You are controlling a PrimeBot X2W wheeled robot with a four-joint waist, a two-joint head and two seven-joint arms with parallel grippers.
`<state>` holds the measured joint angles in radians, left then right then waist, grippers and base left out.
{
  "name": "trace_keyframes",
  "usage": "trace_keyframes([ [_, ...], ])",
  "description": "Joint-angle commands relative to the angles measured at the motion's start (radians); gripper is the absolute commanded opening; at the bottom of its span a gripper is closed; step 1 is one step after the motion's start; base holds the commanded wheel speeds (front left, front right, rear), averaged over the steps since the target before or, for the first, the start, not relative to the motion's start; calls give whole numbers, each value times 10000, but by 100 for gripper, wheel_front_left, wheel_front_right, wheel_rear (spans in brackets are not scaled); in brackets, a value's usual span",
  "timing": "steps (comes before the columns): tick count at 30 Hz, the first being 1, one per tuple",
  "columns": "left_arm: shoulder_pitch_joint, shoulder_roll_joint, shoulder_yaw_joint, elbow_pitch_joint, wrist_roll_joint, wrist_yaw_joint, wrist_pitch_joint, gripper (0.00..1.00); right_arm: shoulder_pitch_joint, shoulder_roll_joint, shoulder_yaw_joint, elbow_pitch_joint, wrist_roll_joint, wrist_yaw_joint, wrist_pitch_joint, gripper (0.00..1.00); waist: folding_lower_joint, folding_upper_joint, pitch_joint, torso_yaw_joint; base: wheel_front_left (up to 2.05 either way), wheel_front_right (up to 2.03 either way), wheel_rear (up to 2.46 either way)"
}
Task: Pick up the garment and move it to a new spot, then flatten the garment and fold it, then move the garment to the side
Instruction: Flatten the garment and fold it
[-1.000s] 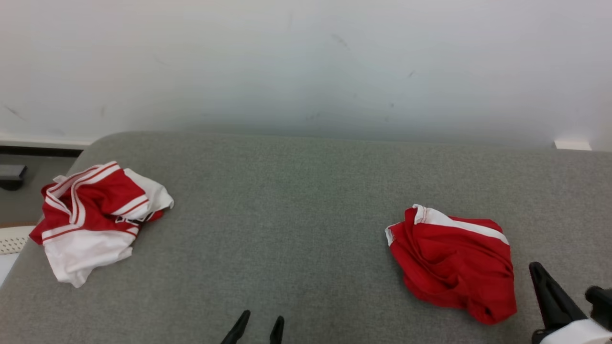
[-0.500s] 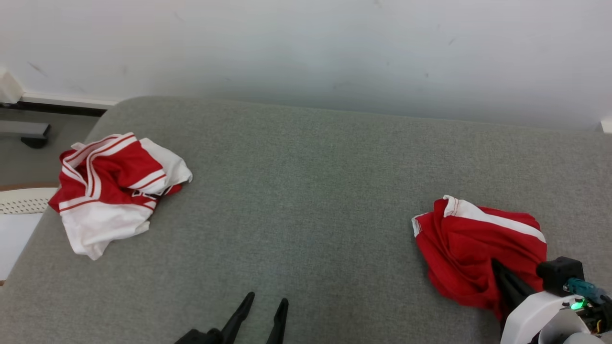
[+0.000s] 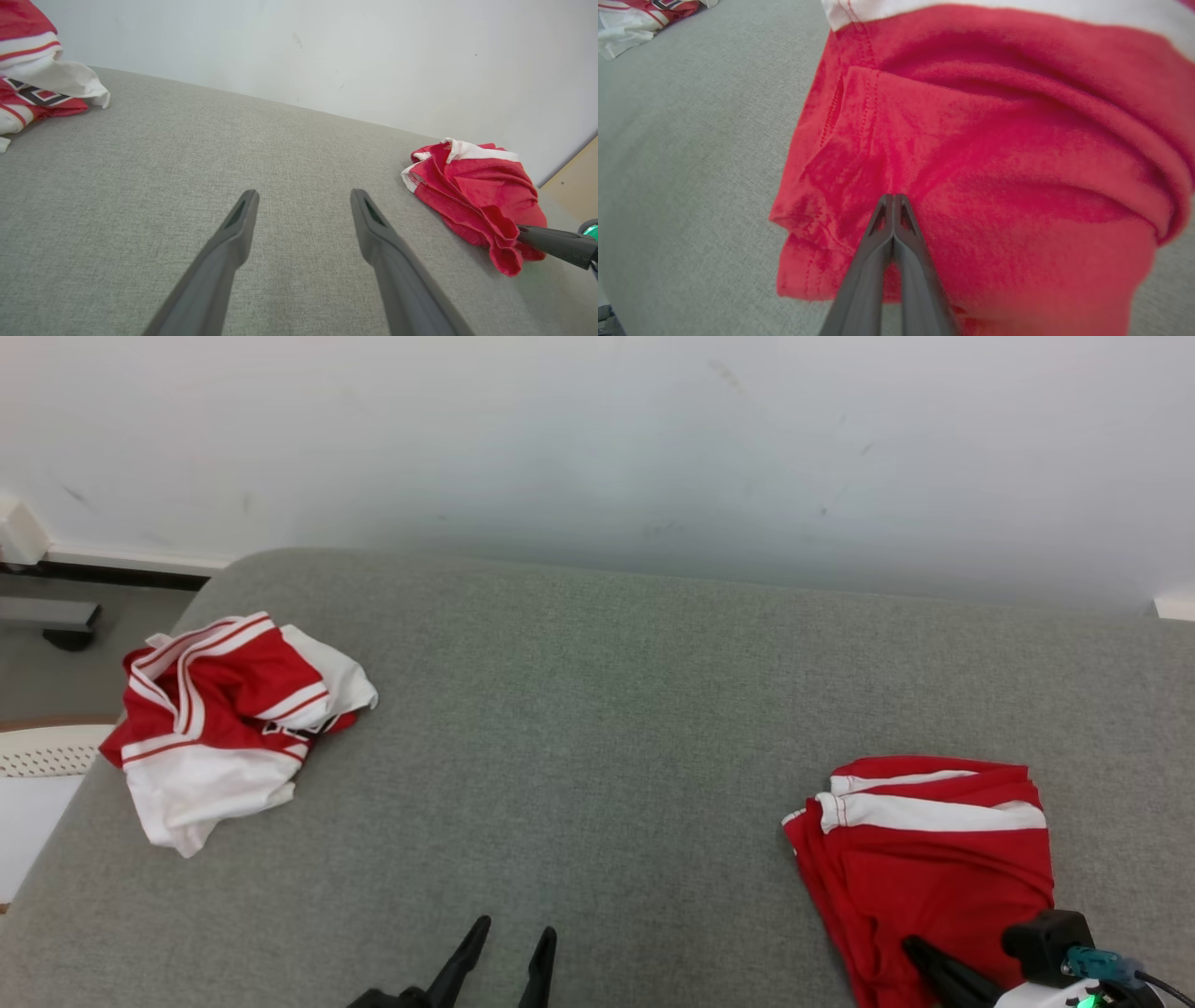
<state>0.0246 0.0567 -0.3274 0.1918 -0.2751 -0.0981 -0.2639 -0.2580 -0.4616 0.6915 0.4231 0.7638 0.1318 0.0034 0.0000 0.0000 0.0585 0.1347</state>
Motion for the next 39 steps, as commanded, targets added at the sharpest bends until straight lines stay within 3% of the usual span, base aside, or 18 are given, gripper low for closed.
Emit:
trace_keyframes([
  [1,102,10,47,33,41,-44,-6,100,138,-75,116,-37,70,-24,-76,0,0,0,-55,-28,0,0,0],
  [17,214,-31,-7,127,62,-147,-6,100,124,591,1044,578,-322,-24,-758,0,0,0,-362,-100,0,0,0],
  [25,437,-42,123,98,62,-92,-6,100,157,569,552,490,-175,-24,-1515,0,0,0,-730,-241,0,0,0],
  [26,446,-42,153,66,86,-92,-6,100,265,519,376,402,-123,-24,-1633,7,0,0,-777,-273,0,0,0],
  [28,508,-42,234,33,127,-76,-6,100,509,365,-19,179,-120,-24,-1892,48,0,0,-881,-356,0,0,0],
  [29,536,-43,273,16,145,-68,-6,100,630,265,-287,90,-156,-24,-2019,100,0,0,-931,-402,0,0,0],
  [34,672,-43,506,-64,295,-36,-6,100,1298,40,-1464,-253,-314,-24,-2345,100,0,0,-1118,-610,0,0,0],
  [39,949,-44,821,-203,558,-15,-6,100,2320,205,-3539,-473,-874,-24,-2631,100,0,0,-1331,-850,0,0,0],
])
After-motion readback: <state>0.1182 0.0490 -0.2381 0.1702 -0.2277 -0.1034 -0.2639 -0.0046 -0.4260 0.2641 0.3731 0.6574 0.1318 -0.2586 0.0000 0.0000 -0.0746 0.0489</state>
